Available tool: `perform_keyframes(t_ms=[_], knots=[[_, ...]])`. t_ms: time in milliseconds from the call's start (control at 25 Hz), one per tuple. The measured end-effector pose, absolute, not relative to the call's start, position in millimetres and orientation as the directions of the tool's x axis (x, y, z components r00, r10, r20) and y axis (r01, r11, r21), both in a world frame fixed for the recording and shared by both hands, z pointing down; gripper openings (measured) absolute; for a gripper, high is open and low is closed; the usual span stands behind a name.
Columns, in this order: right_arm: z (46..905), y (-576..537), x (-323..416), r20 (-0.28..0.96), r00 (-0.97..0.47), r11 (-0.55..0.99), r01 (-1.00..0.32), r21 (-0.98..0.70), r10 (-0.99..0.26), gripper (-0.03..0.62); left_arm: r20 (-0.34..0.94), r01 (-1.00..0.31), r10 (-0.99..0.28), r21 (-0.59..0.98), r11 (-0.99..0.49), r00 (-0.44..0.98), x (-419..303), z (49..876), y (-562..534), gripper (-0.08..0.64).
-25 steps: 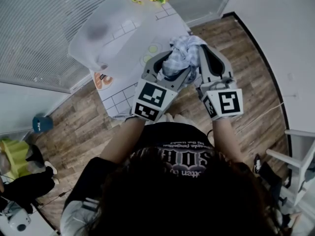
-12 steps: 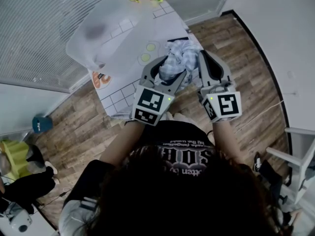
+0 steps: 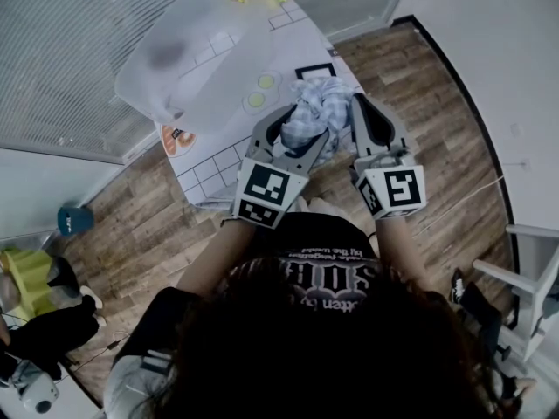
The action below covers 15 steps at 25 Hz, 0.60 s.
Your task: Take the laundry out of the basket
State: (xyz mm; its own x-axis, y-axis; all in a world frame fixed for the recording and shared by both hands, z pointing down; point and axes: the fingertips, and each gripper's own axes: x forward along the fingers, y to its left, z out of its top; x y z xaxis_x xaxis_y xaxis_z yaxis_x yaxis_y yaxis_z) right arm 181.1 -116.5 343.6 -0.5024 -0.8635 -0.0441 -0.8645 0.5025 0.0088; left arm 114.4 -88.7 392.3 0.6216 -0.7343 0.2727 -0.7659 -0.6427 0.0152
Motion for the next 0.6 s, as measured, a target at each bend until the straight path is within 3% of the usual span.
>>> perform_keyframes(t_ms=[600], knots=[[345.8,-113.3,170.5,-0.024,-0.503,0.501,-0.864,0.056,-0.864,0.028,0.267,-0.779,-0.753,-0.013,-0.627,0.602,107.2,390.1,-93.4,0.259]])
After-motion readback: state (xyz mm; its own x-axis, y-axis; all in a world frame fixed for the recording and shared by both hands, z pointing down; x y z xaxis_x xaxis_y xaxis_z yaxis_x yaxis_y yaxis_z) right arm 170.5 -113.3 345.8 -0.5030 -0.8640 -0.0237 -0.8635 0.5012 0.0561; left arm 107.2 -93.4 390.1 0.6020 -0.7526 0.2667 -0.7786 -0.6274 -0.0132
